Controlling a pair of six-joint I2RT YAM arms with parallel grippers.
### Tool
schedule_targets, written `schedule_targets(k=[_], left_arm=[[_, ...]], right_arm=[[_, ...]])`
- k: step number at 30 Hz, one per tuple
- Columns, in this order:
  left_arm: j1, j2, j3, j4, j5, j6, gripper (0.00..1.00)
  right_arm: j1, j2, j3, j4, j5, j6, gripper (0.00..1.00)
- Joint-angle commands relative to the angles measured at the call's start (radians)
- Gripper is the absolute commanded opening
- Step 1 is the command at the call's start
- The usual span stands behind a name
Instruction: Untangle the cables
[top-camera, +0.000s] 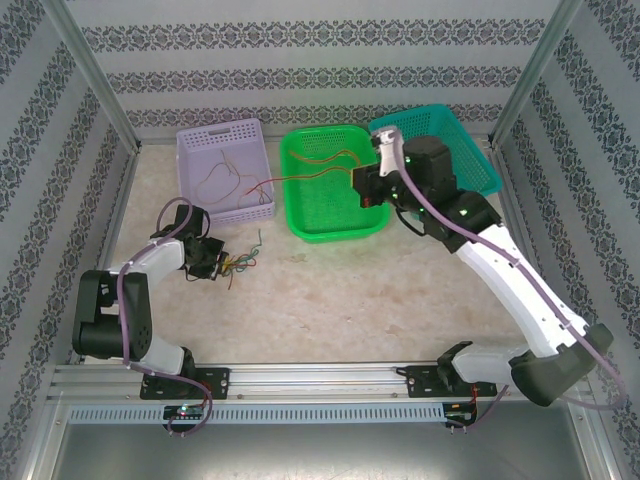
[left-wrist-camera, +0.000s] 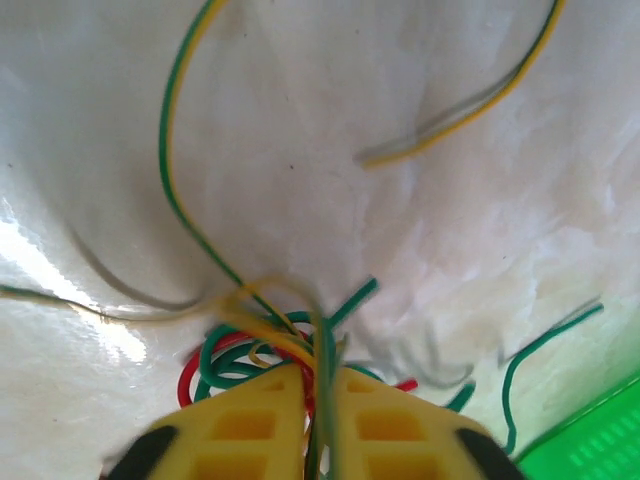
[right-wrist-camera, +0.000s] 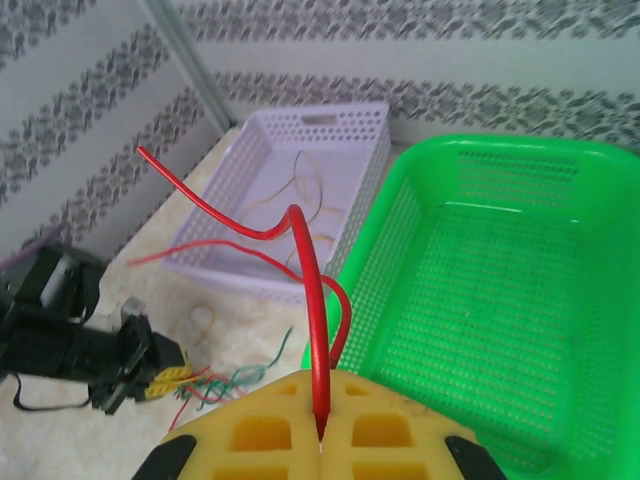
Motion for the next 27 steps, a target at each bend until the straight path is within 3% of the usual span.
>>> schedule_targets(k=[1,9,20,27], left_arm=[[-0.025,-0.046,0.048,-0.059,-0.033,0.034,0.26],[-0.099,-0.095,0.157,-0.127,-0.033,0.085,0.59],[-0.160,-0.161,0.221,-0.137,-0.025,0.136,0.73],[-0.195,-0.223,0.226,-0.104,-0.010,0.166,0.75]], right_arm=[[-0.057,-0.048,0.018,0.031,0.003,0.063,0.00],[-0.251,-0.120,-0.059,0.128,-0.012,0.251,0.00],[-0.457,-0.101,-0.191,0.334,0.044,0.530,0.00],[-0.529,0.033,-0.230,0.497,0.122,0.697,0.00]])
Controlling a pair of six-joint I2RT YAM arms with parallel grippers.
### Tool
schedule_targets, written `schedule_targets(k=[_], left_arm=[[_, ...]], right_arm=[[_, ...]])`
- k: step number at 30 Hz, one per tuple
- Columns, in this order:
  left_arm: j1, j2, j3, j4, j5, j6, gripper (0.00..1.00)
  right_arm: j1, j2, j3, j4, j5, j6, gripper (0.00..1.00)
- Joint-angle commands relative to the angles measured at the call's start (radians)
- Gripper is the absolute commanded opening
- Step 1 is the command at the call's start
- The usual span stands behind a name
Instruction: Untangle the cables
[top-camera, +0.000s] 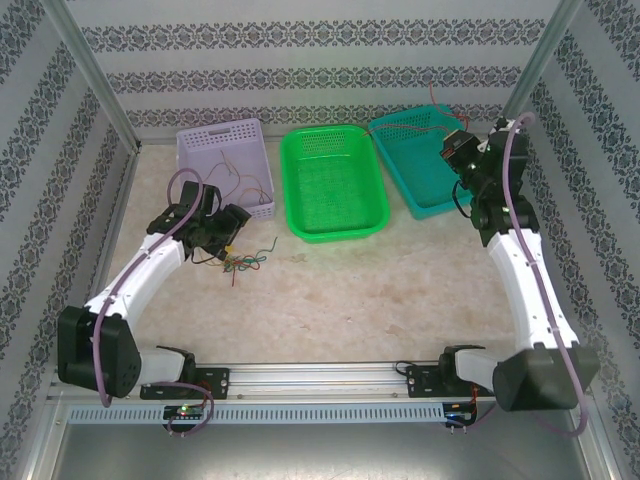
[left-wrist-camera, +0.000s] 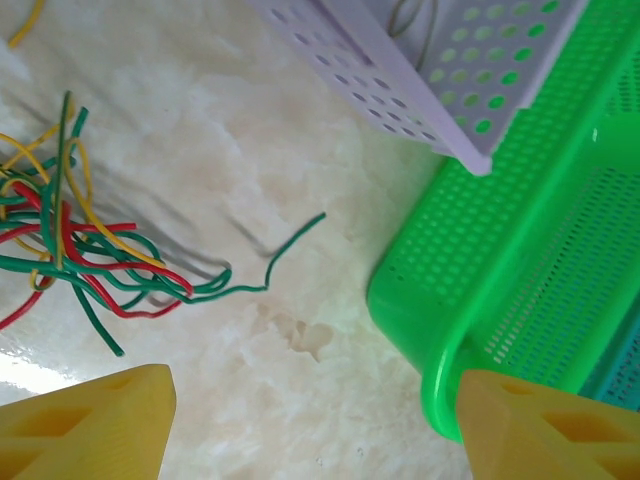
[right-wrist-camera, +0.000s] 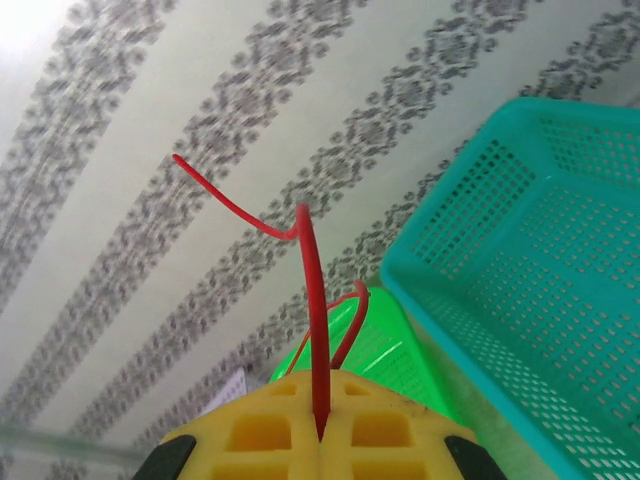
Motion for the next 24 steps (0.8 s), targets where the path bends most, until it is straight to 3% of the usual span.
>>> schedule_targets(k=[1,8,11,14,15,18,24], left_arm=[[-0.025,-0.046,0.023,0.003,0.004,0.037,0.75],[-0.050,-0.118,0.018,-0.030,-0.015,0.028,0.75],[-0.057,-0.148,0.017,-0.052,-0.030,0.025,0.75],[-0.060,-0.175,0.021,-0.081,-0.043,0.026,0.75],[-0.061,-0.182,0.024,-0.095,-0.049,0.028,0.75],[-0.062,-0.188,0.030,-0.135,-0.059,0.043,0.75],[-0.058,-0.169,0.019,-0.224,-0.080,0.074,0.75]], right_arm=[[-0.019,0.073,-0.012,0.134,0.078,0.119,0.00],[-0.053,0.265,0.031,0.210,0.165,0.224,0.00],[-0.074,0.345,0.044,0.185,0.130,0.273,0.00],[-0.100,0.393,0.044,0.143,0.023,0.316,0.36],[-0.100,0.382,0.037,0.122,0.025,0.303,0.43],[-0.099,0.310,0.039,0.027,0.041,0.223,0.52],[-0.070,0.095,0.027,-0.156,0.084,0.048,0.53]])
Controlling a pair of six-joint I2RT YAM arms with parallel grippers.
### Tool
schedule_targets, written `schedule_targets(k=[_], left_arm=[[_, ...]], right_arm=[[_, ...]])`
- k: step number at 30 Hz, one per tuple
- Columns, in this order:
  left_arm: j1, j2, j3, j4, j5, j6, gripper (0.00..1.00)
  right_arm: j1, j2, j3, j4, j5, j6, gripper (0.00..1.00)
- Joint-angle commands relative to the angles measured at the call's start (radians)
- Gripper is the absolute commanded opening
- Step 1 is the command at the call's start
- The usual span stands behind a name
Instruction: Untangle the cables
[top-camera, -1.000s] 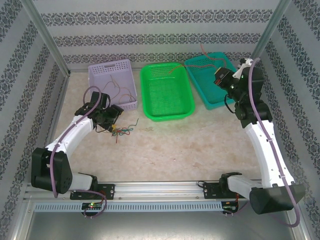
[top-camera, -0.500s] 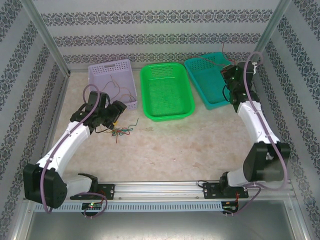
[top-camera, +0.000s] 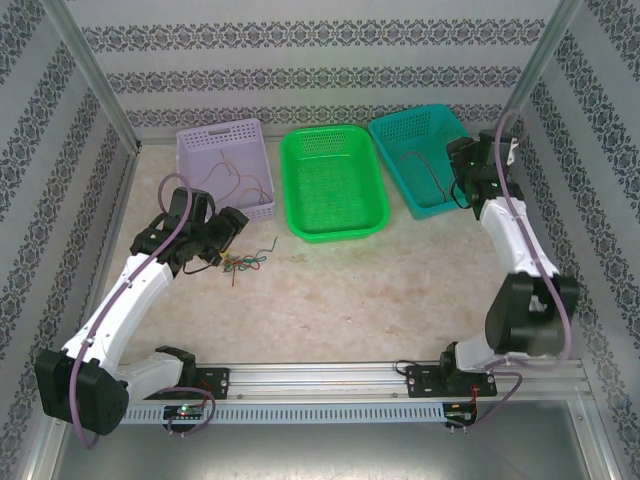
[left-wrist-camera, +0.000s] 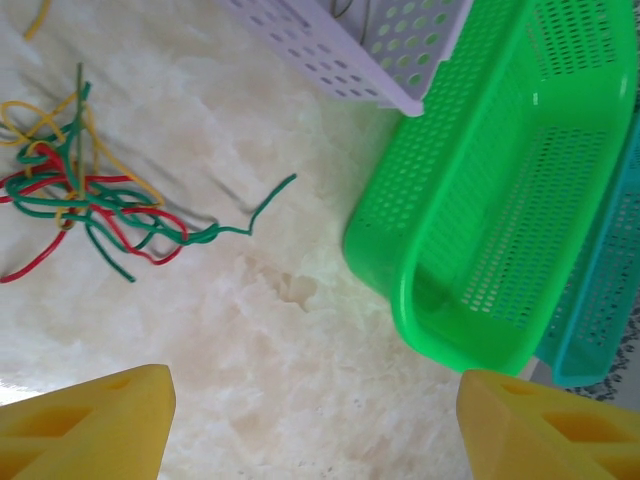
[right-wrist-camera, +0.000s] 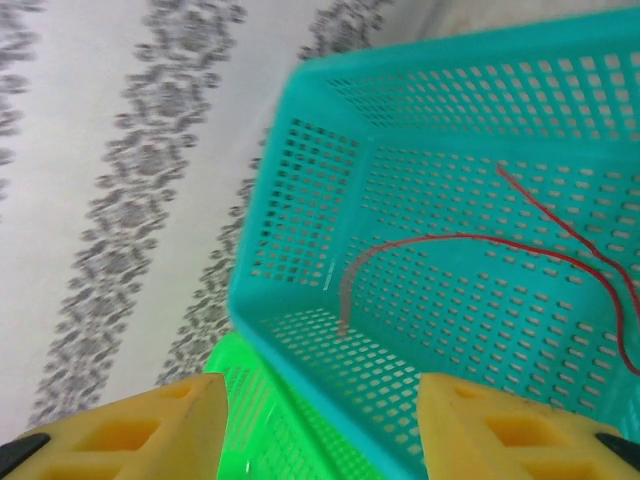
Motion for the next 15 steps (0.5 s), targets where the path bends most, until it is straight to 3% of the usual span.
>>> schedule_targets(k=[1,7,15], left_arm=[[-0.005,0.013,0.010,-0.112,-0.034,0.043,0.75],[0.055,0.094,0.004,-0.210,-0.025,0.064,0.76],[0.110,0.234,-0.008,-0.136,0.002,0.085,0.77]], right_arm=[[0.031,-0.150,-0.005,-0.114,0.023,-0.126,0.52],[0.213,-0.338,-0.104,-0.253,0.033,-0.271,0.51],[0.650,-0.433,-0.305,-0.275,0.014,-0.373,0.51]])
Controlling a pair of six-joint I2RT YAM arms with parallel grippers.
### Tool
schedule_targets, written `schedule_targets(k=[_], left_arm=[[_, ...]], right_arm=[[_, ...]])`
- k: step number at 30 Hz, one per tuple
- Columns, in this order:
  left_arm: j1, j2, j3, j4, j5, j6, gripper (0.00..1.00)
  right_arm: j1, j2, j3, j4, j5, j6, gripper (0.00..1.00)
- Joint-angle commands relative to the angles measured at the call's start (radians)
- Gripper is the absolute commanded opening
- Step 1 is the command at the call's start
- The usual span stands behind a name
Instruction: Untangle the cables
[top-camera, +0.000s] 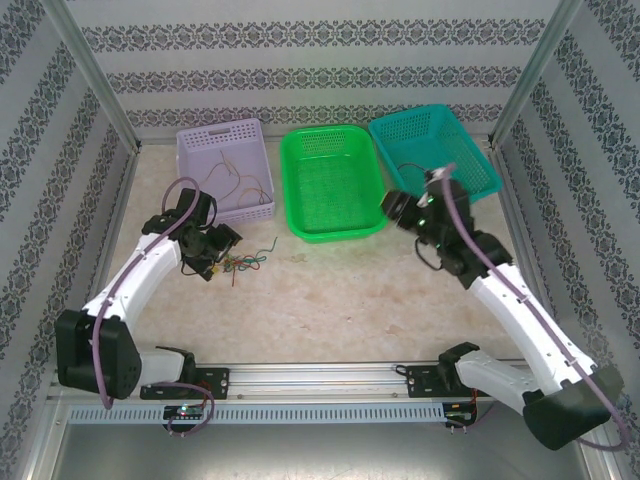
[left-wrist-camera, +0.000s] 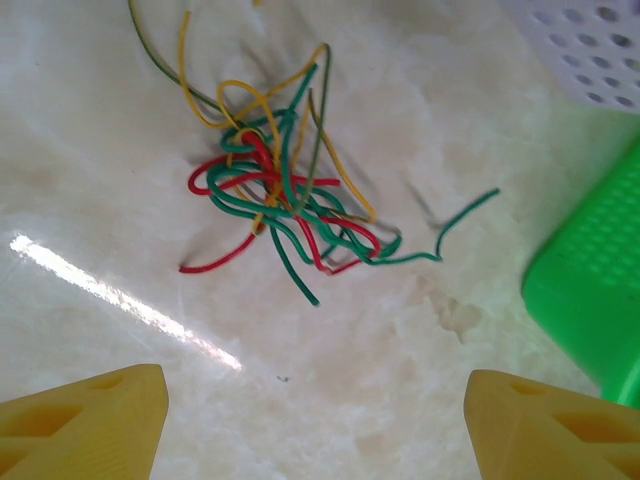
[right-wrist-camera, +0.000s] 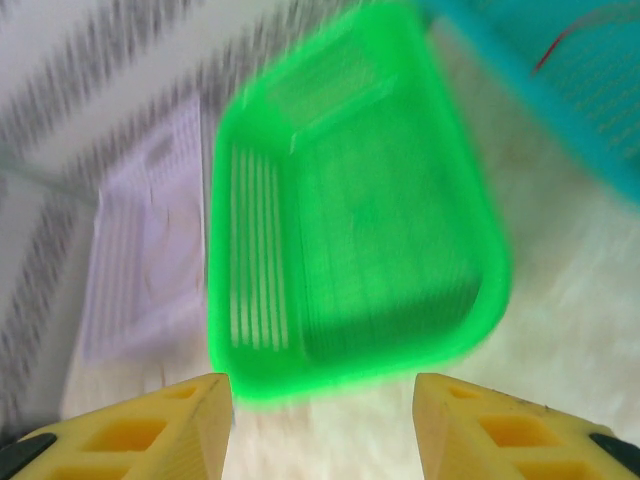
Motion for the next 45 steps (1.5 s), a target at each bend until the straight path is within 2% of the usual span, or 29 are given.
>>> schedule_targets(k=[1,6,11,14,16,19,22,24,27,34,37,45], left_arm=[[0.017,0.059,-0.012,0.027,0.008,0.031,0.77],[0.015,0.180,-0.044,0.117,-0.009,0.046,0.71],[0.011,0.264,-0.049,0.182,-0.086,0.067,0.63],[0.000,0.264,-0.086,0.229,-0.097,0.064,0.42],[-0.008,0.256,-0.120,0.241,-0.092,0.062,0.19],[-0.028,0.200,-0.189,0.259,-0.076,0.037,0.00],[-0.071,0.090,-0.270,0.294,-0.058,-0.054,0.00],[-0.104,0.009,-0.304,0.315,-0.062,-0.131,0.00],[-0.142,-0.099,-0.343,0.347,-0.085,-0.239,0.00],[-0.176,-0.211,-0.386,0.356,-0.057,-0.344,0.00],[-0.185,-0.234,-0.395,0.365,-0.054,-0.362,0.00],[-0.188,-0.255,-0.381,0.358,-0.039,-0.357,0.00]], right_arm=[[0.144,-0.004,-0.072,-0.019,-0.031,-0.049,0.51],[0.311,0.086,-0.099,0.050,-0.088,-0.019,0.52],[0.362,0.194,-0.056,0.086,-0.135,-0.021,0.53],[0.367,0.273,-0.021,0.104,-0.185,-0.017,0.55],[0.371,0.331,0.013,0.119,-0.211,-0.002,0.55],[0.371,0.413,0.070,0.144,-0.232,0.091,0.56],[0.365,0.507,0.148,0.086,-0.249,0.335,0.58],[0.368,0.553,0.170,0.113,-0.297,0.496,0.58],[0.387,0.587,0.178,0.153,-0.296,0.682,0.59],[0.449,0.658,0.148,0.282,-0.215,1.010,0.58],[0.484,0.700,0.162,0.333,-0.196,1.104,0.56],[0.509,0.746,0.139,0.354,-0.156,1.177,0.41]])
